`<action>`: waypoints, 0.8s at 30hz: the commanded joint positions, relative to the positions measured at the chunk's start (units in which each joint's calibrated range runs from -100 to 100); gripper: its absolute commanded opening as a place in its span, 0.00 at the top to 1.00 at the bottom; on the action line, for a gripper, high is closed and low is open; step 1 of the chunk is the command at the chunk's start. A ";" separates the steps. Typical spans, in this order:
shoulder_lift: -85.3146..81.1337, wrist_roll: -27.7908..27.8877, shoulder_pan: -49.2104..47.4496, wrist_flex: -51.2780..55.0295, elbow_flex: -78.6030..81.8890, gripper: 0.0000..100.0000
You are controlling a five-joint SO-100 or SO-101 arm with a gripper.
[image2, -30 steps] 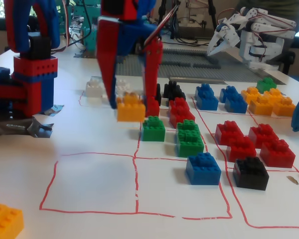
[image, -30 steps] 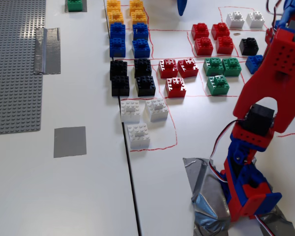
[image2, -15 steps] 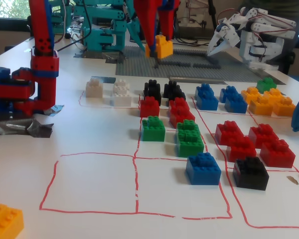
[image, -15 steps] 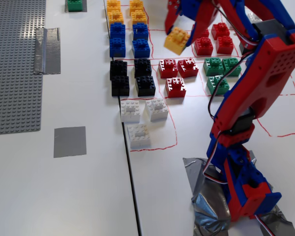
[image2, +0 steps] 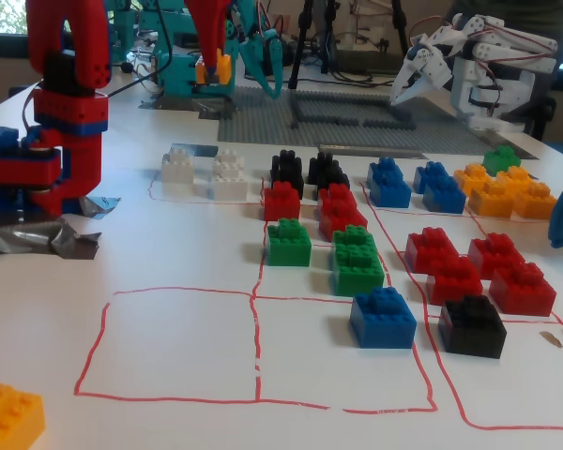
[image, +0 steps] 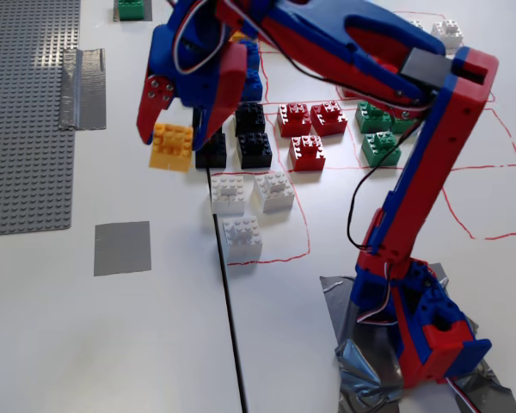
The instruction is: Grab the block and put it in the grey marker
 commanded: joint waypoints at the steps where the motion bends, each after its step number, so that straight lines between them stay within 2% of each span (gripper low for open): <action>1: -0.71 -1.17 -0.97 -2.95 -2.09 1.00; 9: 5.98 -4.54 -1.76 -8.15 -0.18 1.00; 24: 20.99 -10.70 -6.57 -7.82 -14.35 1.00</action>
